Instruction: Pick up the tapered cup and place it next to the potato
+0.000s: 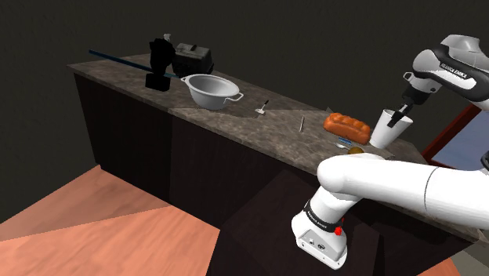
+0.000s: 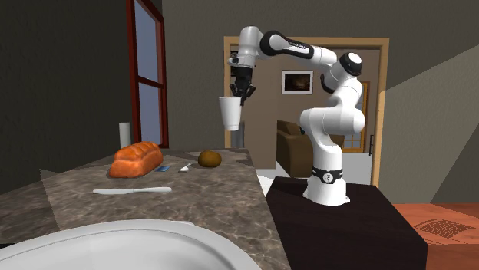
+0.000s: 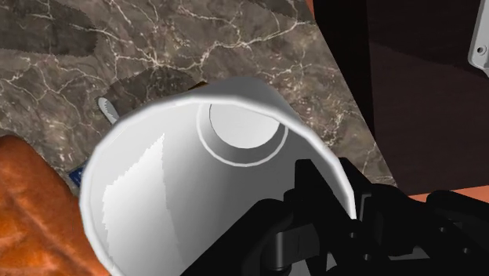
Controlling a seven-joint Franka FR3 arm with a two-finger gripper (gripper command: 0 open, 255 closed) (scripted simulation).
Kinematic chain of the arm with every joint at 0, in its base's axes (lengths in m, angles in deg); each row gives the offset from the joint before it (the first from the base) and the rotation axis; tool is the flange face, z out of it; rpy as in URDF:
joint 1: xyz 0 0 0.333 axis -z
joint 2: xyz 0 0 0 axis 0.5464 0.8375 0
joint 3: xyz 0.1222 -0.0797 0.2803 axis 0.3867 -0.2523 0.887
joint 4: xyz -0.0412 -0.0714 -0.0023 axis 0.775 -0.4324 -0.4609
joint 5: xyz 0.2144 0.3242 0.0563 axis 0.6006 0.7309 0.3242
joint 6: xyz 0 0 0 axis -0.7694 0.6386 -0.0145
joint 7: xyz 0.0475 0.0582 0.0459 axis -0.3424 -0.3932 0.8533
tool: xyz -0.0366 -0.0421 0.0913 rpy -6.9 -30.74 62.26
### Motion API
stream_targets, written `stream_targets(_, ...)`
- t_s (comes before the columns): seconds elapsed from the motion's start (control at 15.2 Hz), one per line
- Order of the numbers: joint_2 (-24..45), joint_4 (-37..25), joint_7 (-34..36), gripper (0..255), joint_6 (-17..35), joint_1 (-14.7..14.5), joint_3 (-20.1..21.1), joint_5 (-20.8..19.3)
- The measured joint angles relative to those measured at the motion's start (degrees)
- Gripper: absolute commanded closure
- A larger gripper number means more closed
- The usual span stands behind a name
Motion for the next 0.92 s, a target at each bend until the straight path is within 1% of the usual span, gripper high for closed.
stream_targets(0.4, -1.66, 4.73, 0.69, 255, 3.13, 1.14, -1.77, -1.97)
stream_targets(0.92, -2.78, 10.37, 1.65, 255, 7.92, 2.19, -5.13, -5.09)
